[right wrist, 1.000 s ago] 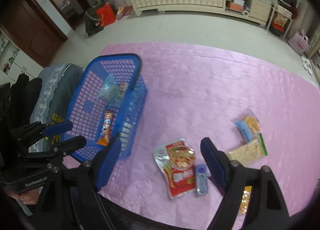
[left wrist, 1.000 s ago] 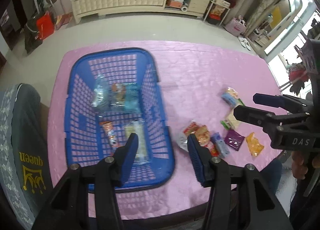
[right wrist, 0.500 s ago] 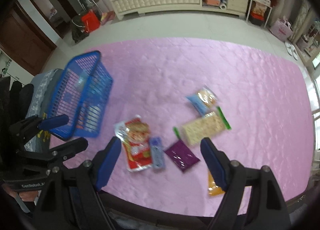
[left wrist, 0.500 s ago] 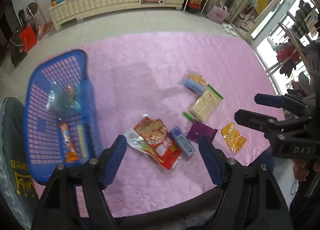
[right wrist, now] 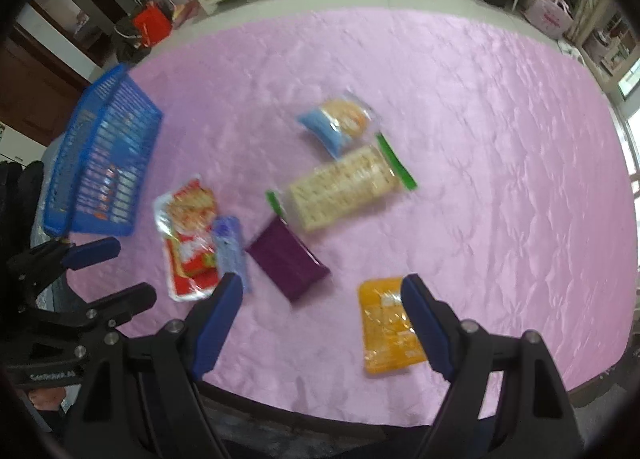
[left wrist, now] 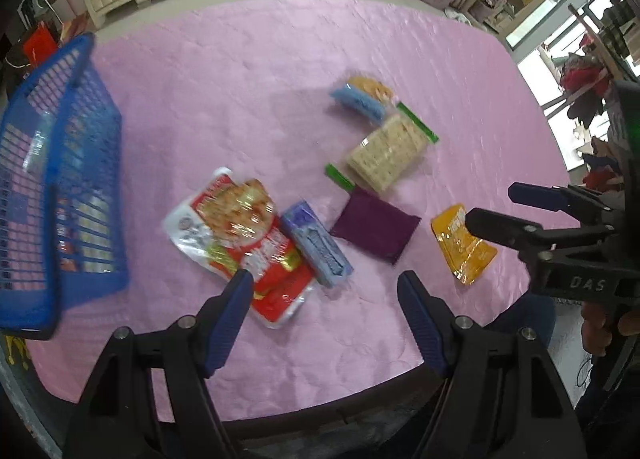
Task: Organize snacks
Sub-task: 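Move both tools back toward the yellow pack and purple pack, then grasp the yellow pack with the right tool while the left tool approaches the blue gum box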
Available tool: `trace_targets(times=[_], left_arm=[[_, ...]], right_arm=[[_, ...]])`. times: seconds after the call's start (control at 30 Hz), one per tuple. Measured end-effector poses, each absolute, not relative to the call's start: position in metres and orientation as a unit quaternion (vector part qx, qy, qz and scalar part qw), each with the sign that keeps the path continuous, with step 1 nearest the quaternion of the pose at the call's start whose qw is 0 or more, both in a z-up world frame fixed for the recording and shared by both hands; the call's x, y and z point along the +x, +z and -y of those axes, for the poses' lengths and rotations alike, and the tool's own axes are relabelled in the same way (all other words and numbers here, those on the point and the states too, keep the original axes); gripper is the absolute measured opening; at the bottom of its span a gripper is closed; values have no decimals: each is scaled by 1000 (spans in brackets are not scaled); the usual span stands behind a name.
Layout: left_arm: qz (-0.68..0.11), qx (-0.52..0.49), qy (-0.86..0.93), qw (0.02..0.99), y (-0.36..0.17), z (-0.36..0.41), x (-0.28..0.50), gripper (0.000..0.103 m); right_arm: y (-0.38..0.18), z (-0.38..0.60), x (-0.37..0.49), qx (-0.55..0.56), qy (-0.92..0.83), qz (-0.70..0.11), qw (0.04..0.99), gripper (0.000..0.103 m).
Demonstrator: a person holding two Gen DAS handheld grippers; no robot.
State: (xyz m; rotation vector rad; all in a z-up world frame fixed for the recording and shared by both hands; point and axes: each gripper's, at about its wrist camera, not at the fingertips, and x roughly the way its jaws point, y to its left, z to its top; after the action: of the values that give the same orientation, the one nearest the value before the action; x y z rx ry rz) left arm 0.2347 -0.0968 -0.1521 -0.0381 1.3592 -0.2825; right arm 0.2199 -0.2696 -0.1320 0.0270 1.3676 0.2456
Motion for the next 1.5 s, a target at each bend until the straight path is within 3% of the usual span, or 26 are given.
trace_targets(times=[0.5, 0.63, 0.7, 0.87, 1.0, 1.17, 1.33, 1.43, 1.47, 1.5], left_arm=[[-660, -9, -127, 740, -213, 139, 224, 72], [-662, -8, -123, 739, -218, 139, 224, 72], [-661, -8, -120, 741, -219, 136, 225, 72], [-658, -16, -116, 744, -221, 125, 226, 72], [-650, -22, -115, 750, -215, 112, 226, 72], [-640, -36, -105, 761, -197, 86, 227, 72], [-628, -47, -94, 771, -180, 55, 233, 72], [-625, -39, -89, 775, -175, 48, 235, 72], [-624, -38, -88, 776, -173, 46, 236, 72], [-623, -38, -87, 776, -175, 49, 236, 72]], right_arm=[[-207, 293, 203, -31, 83, -667, 740, 84], [-220, 280, 198, -46, 83, -672, 734, 69], [-220, 266, 191, -99, 85, -654, 745, 67], [-218, 263, 188, -84, 77, -655, 747, 64], [-213, 251, 184, -93, 82, -653, 747, 43], [-211, 246, 177, -84, 84, -645, 755, 38], [-206, 253, 170, -60, 93, -634, 766, 25], [-197, 254, 169, -50, 100, -633, 766, 24], [-193, 249, 173, -42, 105, -632, 766, 19], [-190, 247, 177, -33, 113, -634, 764, 6]])
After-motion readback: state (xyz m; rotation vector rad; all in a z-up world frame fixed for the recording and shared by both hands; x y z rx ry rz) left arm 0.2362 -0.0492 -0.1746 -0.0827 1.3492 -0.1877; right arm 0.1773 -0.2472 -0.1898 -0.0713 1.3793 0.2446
